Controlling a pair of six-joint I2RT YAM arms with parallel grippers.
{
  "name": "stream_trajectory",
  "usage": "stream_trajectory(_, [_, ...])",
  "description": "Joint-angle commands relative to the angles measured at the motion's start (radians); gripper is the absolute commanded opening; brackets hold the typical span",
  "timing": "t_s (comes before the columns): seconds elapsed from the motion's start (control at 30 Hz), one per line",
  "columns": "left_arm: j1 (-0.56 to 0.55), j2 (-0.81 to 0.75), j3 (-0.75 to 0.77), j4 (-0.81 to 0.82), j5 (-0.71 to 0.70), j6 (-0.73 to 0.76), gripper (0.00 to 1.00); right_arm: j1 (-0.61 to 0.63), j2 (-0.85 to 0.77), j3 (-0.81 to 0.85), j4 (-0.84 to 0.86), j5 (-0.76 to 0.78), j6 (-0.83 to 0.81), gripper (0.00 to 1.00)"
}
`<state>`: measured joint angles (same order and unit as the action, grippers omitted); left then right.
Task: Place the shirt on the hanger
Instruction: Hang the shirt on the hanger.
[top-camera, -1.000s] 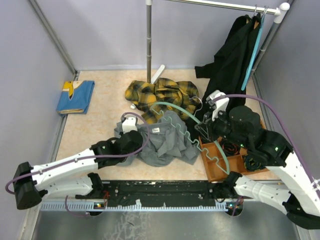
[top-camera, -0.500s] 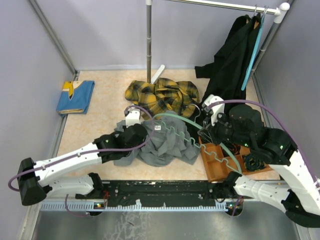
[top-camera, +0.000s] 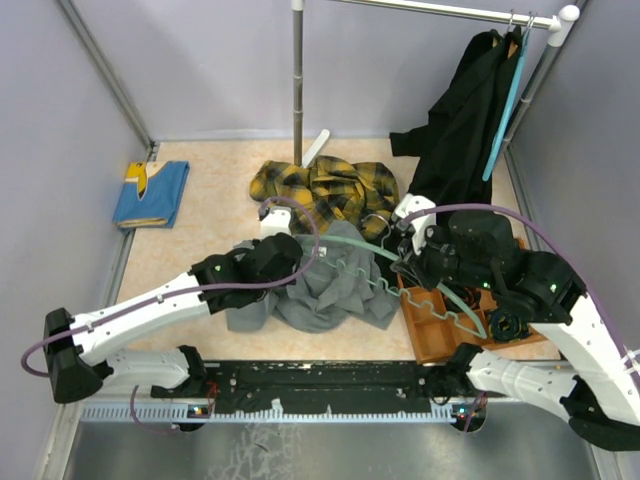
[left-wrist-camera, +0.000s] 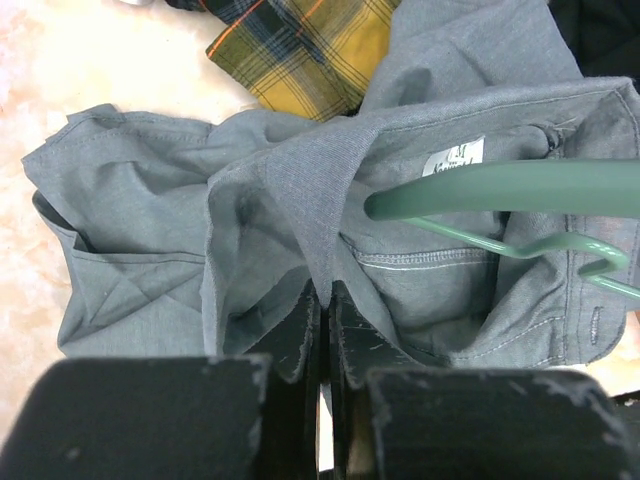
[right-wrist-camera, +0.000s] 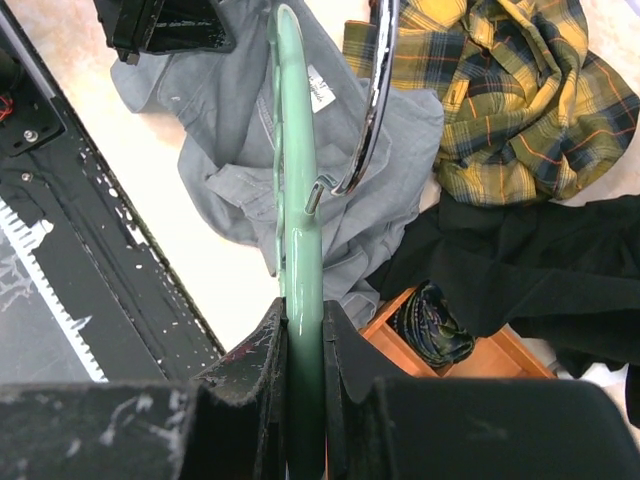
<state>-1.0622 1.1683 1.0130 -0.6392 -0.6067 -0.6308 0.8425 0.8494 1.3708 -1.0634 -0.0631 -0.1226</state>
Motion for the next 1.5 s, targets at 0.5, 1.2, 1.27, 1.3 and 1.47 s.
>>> stream_trajectory(0.5, [0.005, 0.09, 0.304, -0.106, 0.176, 0.211, 0.0, 0.005, 0.07, 0.032, 0.236, -0.064, -0.09, 0.0])
stream_trajectory(1.2, [0.059, 0.159, 0.629, -0.467, 0.118, 0.417, 0.0, 0.005, 0.126, 0.108, 0.112, -0.314, -0.125, 0.0])
stream_trajectory(1.27, [0.065, 0.169, 0.661, -0.497, 0.106, 0.436, 0.0, 0.004, 0.132, 0.102, 0.112, -0.307, -0.124, 0.0])
stream_trajectory(1.3, [0.069, 0.174, 0.672, -0.512, 0.102, 0.443, 0.0, 0.004, 0.132, 0.097, 0.116, -0.301, -0.123, 0.0])
stream_trajectory(1.47, [0.073, 0.19, 0.677, -0.578, 0.089, 0.455, 0.0, 0.005, 0.151, 0.089, 0.136, -0.199, -0.092, 0.0])
